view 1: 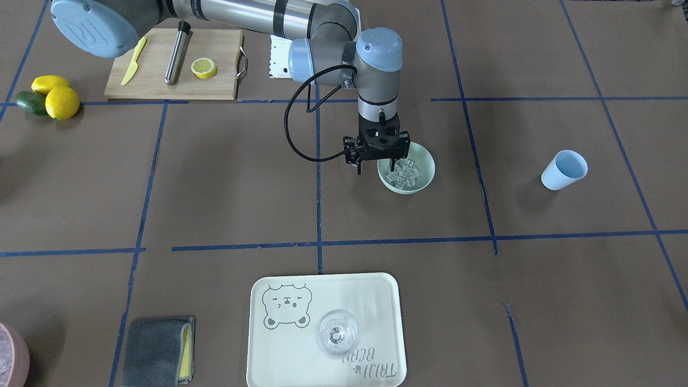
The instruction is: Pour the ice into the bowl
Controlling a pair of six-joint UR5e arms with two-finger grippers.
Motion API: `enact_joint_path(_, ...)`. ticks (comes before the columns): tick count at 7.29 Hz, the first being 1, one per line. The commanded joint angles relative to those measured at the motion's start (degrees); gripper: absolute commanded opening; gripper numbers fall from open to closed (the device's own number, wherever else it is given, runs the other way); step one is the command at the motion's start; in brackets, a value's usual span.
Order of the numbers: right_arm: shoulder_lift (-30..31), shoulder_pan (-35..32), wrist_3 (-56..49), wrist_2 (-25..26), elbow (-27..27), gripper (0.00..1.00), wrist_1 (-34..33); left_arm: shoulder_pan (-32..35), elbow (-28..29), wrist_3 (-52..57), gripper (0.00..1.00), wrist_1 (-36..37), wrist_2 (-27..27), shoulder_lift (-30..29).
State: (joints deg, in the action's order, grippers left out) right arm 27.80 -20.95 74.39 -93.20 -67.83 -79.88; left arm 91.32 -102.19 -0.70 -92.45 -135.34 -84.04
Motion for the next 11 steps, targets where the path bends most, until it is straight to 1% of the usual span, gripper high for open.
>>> enact_joint_path(1, -0.12, 0.03, 0.23, -0.76, -0.28, 0.00, 0.08, 0.00, -0.02, 0.00, 1.00, -0.01, 0.08, 0.02)
enact_joint_path(3, -0.03, -0.06, 0.84, -0.67, -0.54, 0.00, 0.43, 0.00, -0.11, 0.00, 1.00, -0.01, -0.01, -0.07)
enact_joint_path(4, 0.06, -0.23, 0.76, -0.84, -1.68, 0.00, 0.43, 0.00, -0.03, 0.00, 1.00, -0.01, -0.01, -0.07)
enact_joint_path(5, 0.50, -1.36, 0.41, -3.02, -4.21, 0.00, -0.09, -0.09, -0.02, 0.00, 1.00, -0.01, -0.01, -0.07)
enact_joint_path(6, 2.59, -4.94, -0.98, -9.05, -7.28, 0.00, -0.10, -0.09, -0.02, 0.00, 1.00, -0.01, -0.01, -0.07)
enact_joint_path(7, 7.05, -8.11, -6.05, -12.59, -12.97, 0.00, -0.19, -0.17, 0.06, 0.09, 1.00, 0.07, -0.01, 0.02)
enact_joint_path(8, 12.40, -10.23, -8.62, -13.06, -18.94, 0.00, -0.19, -0.26, 0.24, 0.09, 1.00, 0.16, -0.01, 0.02)
enact_joint_path(9, 17.93, -13.64, -12.30, -16.80, -24.14, 0.00, -0.19, -0.18, 0.24, 0.17, 1.00, 0.08, -0.01, 0.02)
enact_joint_path(10, 23.73, -18.12, -16.51, -22.06, -29.06, 0.00, -0.19, -0.26, 0.33, 0.17, 1.00, 0.08, -0.01, 0.02)
enact_joint_path(11, 29.01, -21.21, -20.73, -24.81, -33.63, 0.00, -0.01, -0.26, 0.33, 0.26, 1.00, 0.08, -0.01, 0.02)
